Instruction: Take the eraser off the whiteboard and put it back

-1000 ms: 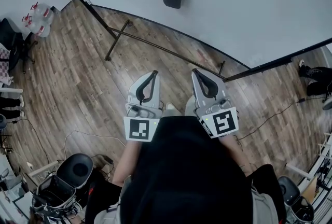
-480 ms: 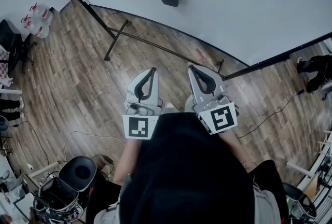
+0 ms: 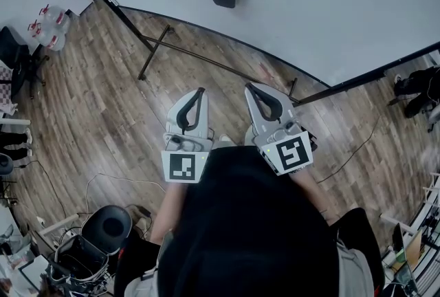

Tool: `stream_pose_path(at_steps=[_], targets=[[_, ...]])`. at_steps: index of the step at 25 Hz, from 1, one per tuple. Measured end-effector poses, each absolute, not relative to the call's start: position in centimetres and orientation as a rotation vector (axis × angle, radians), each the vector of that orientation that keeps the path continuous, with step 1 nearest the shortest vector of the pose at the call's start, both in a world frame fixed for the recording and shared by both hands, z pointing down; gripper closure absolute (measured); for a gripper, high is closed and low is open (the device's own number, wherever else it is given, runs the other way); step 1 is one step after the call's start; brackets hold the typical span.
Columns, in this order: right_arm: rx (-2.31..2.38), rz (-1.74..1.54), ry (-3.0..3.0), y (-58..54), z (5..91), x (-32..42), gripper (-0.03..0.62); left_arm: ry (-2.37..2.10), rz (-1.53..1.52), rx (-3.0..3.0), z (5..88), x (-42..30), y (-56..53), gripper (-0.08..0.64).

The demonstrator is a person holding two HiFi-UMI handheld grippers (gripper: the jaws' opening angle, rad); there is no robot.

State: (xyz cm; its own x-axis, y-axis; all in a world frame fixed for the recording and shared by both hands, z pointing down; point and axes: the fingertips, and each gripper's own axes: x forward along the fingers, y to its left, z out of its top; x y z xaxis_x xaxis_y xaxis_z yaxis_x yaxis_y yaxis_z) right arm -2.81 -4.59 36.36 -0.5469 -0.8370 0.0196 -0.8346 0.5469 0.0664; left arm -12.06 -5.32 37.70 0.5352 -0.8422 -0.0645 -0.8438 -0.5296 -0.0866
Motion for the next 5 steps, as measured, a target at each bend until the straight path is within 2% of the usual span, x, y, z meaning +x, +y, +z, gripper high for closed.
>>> stream_pose_path(at_steps=[5], targets=[[1.471,-0.096,-2.728,-4.74,36.01,-2.7,0.592,1.455,0.012,-2.654,37.64,-11.83,-5.39,0.557]])
